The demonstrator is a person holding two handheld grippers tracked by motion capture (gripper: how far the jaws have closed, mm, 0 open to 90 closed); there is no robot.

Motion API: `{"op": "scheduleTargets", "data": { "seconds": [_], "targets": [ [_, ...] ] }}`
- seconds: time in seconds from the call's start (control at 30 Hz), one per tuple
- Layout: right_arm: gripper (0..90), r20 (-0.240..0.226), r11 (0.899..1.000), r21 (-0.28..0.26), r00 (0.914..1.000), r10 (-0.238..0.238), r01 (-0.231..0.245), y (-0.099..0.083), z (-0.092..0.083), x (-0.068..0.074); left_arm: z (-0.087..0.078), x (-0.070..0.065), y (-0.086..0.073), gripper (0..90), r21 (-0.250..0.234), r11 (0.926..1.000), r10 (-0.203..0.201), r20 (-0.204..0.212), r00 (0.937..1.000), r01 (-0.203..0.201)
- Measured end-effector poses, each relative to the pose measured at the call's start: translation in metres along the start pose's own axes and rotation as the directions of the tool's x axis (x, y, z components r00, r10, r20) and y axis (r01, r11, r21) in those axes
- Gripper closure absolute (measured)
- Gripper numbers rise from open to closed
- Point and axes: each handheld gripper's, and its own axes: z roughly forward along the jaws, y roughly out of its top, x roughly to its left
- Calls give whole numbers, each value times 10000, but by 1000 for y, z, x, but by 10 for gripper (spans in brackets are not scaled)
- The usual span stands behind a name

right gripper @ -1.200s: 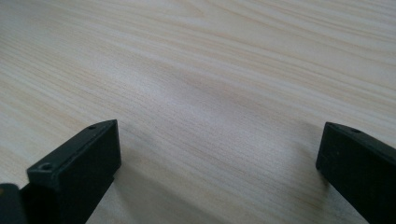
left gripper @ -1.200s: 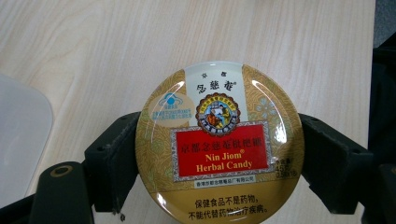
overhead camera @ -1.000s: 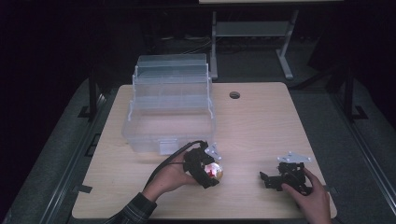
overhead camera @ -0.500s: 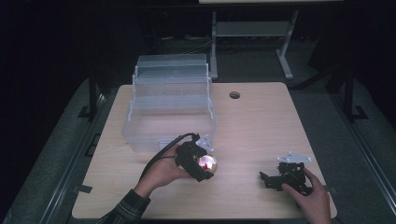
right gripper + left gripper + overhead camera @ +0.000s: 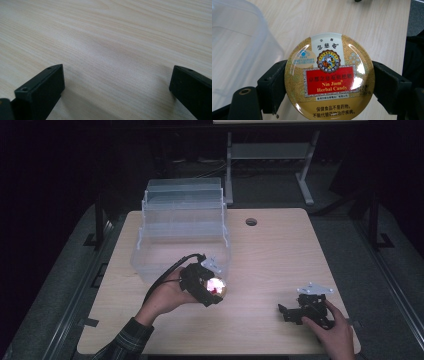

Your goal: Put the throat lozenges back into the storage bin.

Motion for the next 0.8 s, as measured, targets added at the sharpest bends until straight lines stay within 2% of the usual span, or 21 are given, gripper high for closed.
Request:
{"op": "scheduleTargets", "data": {
  "seconds": [0.1, 0.43, 0.7, 0.8],
  "targets": [
    [0, 9, 10000, -5, 10000, 5, -5, 0, 0, 0, -7, 4, 0, 198, -93, 9998, -158, -77, 9998, 158],
    [0, 5, 10000, -3, 10000, 3, -3, 0, 0, 0, -23, 14, 0, 198, -252, 9991, -334, -302, 9990, 327],
    [0, 2, 10000, -5, 10000, 3, -3, 0, 0, 0, -34, 28, -4, 198, -426, 9967, -715, -489, 9962, 694],
    [0, 1, 10000, -6, 10000, 5, -5, 0, 0, 0, -37, 36, -8, 198, -324, 9959, -864, -658, 9941, 845]
  ]
}}
